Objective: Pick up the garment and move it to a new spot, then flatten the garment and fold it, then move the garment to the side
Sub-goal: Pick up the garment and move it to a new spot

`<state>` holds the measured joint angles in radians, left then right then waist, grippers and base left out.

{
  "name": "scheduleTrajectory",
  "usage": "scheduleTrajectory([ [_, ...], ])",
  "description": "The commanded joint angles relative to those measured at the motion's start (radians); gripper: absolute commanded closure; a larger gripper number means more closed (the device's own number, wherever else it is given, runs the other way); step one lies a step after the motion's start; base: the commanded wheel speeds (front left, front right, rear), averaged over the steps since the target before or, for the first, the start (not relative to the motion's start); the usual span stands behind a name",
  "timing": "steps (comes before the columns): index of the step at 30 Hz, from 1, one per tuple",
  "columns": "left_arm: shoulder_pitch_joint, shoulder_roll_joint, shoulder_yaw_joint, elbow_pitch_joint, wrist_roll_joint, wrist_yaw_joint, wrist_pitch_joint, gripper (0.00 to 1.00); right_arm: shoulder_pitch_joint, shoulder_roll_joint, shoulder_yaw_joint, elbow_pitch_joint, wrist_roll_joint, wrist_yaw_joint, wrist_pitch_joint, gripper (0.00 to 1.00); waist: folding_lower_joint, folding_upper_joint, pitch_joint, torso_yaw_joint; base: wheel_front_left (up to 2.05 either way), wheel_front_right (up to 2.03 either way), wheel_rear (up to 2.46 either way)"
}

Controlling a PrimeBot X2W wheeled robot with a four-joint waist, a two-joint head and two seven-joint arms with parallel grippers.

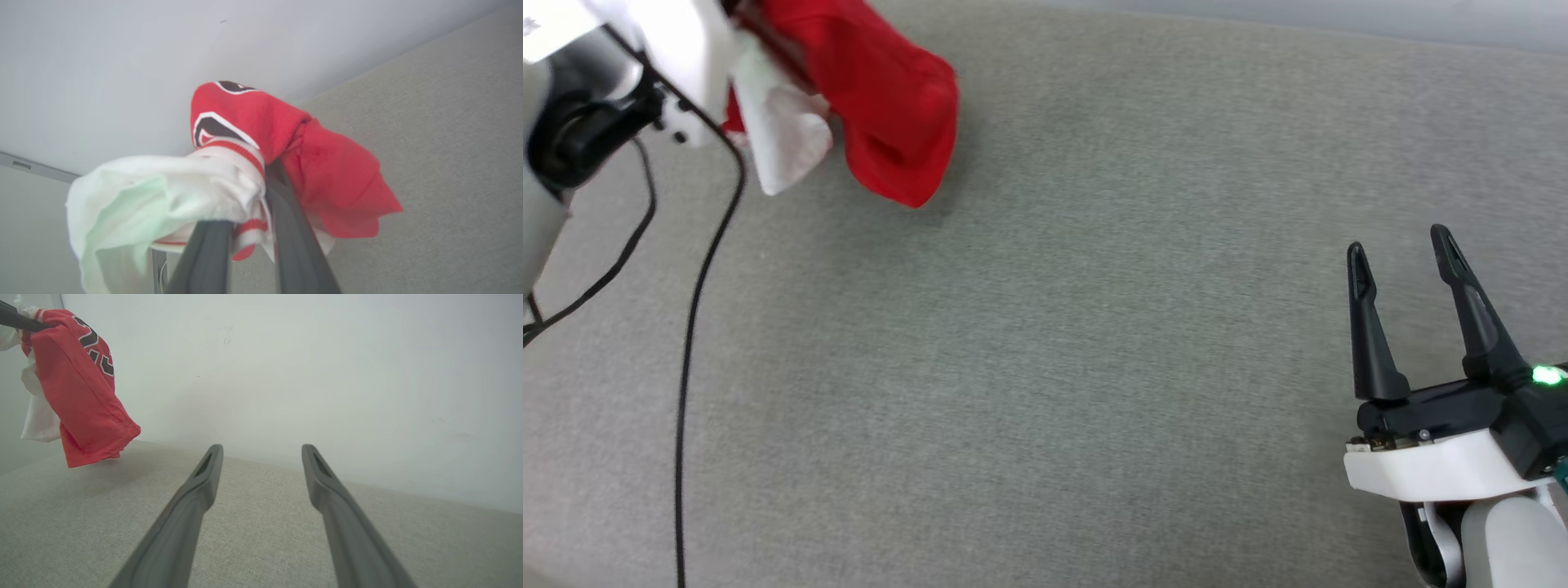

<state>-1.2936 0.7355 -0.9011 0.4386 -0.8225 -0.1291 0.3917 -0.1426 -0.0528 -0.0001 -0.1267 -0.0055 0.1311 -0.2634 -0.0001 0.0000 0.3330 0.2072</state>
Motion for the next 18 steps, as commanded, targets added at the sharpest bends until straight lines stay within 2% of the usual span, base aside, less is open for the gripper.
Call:
scheduleTrajectory([
  [1, -0.029, -0.014, -0.017, -0.023, 0.002, 0.000, -0.003, 1.00, 0.009, 0.004, -0.003, 0.000, 0.014, -0.001, -0.002, 0.00, 0.0001, 0.0000, -0.014, -0.032, 0.00, 0.00, 0.00],
  [8, -0.140, -0.079, -0.127, -0.115, 0.009, 0.000, 0.013, 1.00, -0.006, 0.004, -0.005, 0.003, 0.075, -0.001, -0.002, 0.00, 0.0001, 0.0000, -0.020, -0.149, 0.00, 0.00, 0.00],
  [18, -0.237, -0.258, -0.297, -0.155, -0.023, 0.000, -0.056, 1.00, -0.011, 0.004, -0.033, -0.002, 0.116, -0.001, -0.002, 0.00, 0.0001, 0.0000, 0.002, -0.280, 0.00, 0.00, 0.00],
])
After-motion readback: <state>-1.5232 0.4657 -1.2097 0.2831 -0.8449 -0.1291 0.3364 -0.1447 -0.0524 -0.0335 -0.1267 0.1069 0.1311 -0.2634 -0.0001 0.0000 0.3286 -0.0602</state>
